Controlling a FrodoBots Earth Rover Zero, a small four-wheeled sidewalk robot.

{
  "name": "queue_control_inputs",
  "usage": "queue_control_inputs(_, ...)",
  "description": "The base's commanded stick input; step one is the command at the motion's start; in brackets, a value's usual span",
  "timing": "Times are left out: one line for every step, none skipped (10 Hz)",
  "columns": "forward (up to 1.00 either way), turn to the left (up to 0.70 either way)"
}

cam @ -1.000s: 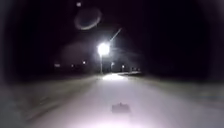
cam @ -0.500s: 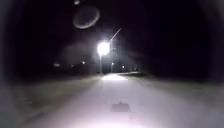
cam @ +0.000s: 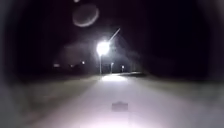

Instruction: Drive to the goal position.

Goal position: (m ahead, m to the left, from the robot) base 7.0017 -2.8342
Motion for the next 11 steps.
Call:
queue_control_inputs(0.7,0.0)
queue_control_inputs(0.7,0.0)
queue_control_inputs(0.7,0.13)
queue_control_inputs(0.7,0.14)
queue_control_inputs(0.7,0.14)
queue_control_inputs(0.7,0.14)
queue_control_inputs(0.7,0.01)
queue_control_inputs(0.7,0.0)
queue_control_inputs(0.7,0.0)
queue_control_inputs(0.7,0.0)
queue_control_inputs(0.7,0.0)
